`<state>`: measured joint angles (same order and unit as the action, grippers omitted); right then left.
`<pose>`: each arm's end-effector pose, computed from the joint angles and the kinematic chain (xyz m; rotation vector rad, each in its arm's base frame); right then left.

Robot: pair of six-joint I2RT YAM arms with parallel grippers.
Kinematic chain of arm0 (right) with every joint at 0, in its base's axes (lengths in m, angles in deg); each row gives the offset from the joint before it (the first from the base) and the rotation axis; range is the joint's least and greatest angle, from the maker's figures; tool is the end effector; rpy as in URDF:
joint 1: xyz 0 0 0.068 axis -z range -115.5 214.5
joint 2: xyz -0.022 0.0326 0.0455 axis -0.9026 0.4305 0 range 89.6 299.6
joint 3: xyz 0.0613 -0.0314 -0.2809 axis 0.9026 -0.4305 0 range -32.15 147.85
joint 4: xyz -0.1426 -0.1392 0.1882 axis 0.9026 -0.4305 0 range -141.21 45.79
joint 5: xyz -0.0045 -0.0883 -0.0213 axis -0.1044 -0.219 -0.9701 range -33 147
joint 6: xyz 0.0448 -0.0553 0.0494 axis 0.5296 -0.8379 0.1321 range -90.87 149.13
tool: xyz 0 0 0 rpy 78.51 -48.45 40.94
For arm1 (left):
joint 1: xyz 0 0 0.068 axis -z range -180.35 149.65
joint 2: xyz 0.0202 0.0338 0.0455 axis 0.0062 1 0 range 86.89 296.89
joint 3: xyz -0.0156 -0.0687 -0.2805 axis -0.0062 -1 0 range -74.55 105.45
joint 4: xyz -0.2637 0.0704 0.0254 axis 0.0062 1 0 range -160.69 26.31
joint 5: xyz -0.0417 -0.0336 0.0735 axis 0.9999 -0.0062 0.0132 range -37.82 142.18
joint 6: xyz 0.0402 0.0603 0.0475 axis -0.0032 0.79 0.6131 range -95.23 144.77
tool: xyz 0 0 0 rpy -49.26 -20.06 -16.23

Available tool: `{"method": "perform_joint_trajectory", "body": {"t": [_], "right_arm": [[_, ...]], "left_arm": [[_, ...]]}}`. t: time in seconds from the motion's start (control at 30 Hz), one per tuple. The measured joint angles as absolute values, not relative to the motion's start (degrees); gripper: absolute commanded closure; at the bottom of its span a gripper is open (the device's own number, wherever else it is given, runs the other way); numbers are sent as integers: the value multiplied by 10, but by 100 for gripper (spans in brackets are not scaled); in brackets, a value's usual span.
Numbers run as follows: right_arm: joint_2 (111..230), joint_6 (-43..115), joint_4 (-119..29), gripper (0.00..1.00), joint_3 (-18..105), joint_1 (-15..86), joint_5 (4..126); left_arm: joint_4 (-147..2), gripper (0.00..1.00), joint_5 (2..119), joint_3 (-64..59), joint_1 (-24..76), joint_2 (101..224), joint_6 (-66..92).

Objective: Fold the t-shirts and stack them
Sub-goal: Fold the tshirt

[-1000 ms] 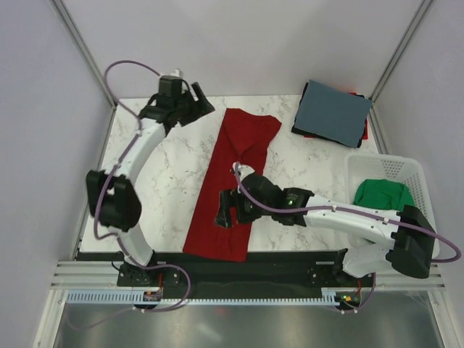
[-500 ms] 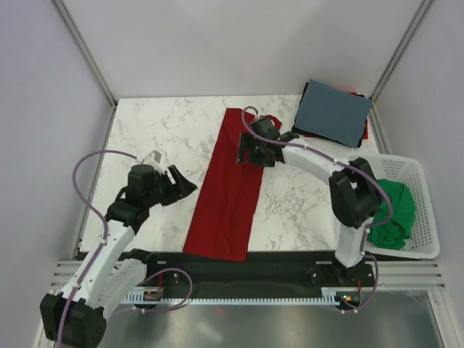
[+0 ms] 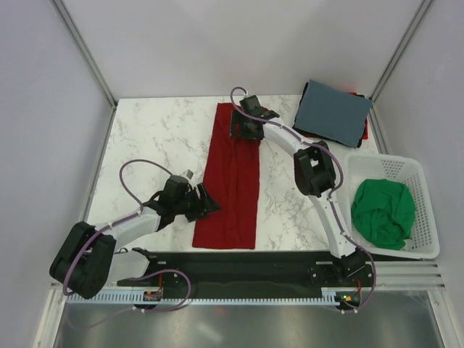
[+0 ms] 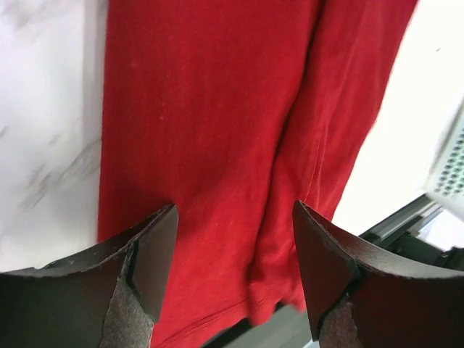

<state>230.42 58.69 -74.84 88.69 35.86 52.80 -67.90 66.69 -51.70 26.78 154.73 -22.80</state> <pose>0.5263 0.2809 0.1428 0.0526 2.4834 0.3528 0.2038 -0.1260 0.1236 -0.3317 2.5512 -0.8619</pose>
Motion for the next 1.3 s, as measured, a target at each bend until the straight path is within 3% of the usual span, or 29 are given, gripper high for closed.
{"method": "perform_joint_trajectory", "body": {"t": [0.23, 0.57, 0.7, 0.9, 1.03, 1.3], "right_arm": [[2417, 544, -724, 8, 1061, 387, 589], [2354, 492, -711, 3, 983, 392, 613], [2263, 490, -727, 2, 930, 392, 611], [1999, 530, -715, 10, 685, 390, 589], [1803, 587, -686, 20, 432, 365, 581], [1656, 732, -673, 40, 49, 203, 602]], "left_arm": [[-768, 29, 678, -517, 274, 1592, -239], [-672, 28, 655, -508, 277, 1482, -240], [-625, 28, 642, -495, 276, 1441, -240], [-577, 28, 628, -518, 277, 1363, -245], [-555, 30, 626, -560, 278, 1325, -254], [-530, 32, 626, -621, 281, 1277, -279]]}}
